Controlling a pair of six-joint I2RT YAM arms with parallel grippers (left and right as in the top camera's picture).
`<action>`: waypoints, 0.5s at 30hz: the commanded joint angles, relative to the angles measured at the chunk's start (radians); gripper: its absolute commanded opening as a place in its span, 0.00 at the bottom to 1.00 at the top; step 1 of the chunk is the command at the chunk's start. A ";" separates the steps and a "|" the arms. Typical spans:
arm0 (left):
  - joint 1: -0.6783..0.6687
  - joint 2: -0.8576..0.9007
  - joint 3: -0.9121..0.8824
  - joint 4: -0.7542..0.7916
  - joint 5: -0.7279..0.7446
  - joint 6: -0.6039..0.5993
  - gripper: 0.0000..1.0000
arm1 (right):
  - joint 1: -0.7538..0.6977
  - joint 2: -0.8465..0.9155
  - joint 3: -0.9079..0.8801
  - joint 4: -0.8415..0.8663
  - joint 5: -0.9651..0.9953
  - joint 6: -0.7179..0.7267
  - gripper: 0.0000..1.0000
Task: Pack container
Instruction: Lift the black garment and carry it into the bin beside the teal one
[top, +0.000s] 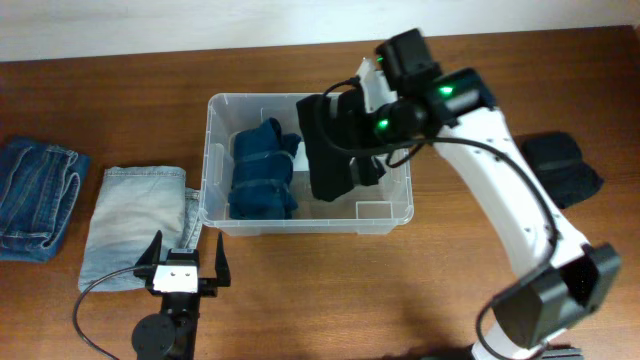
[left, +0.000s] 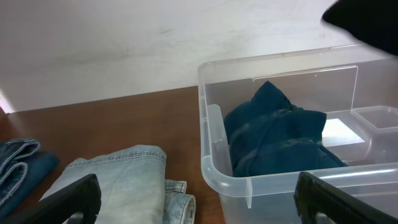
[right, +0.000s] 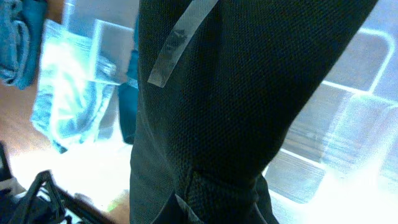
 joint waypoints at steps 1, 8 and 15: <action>0.004 -0.009 -0.008 0.000 0.007 0.016 0.99 | 0.021 0.036 0.014 0.021 0.027 0.077 0.04; 0.004 -0.009 -0.008 0.000 0.007 0.016 0.99 | 0.047 0.133 0.013 0.050 0.035 0.143 0.04; 0.004 -0.009 -0.008 0.001 0.007 0.016 0.99 | 0.057 0.201 0.013 0.072 0.034 0.150 0.04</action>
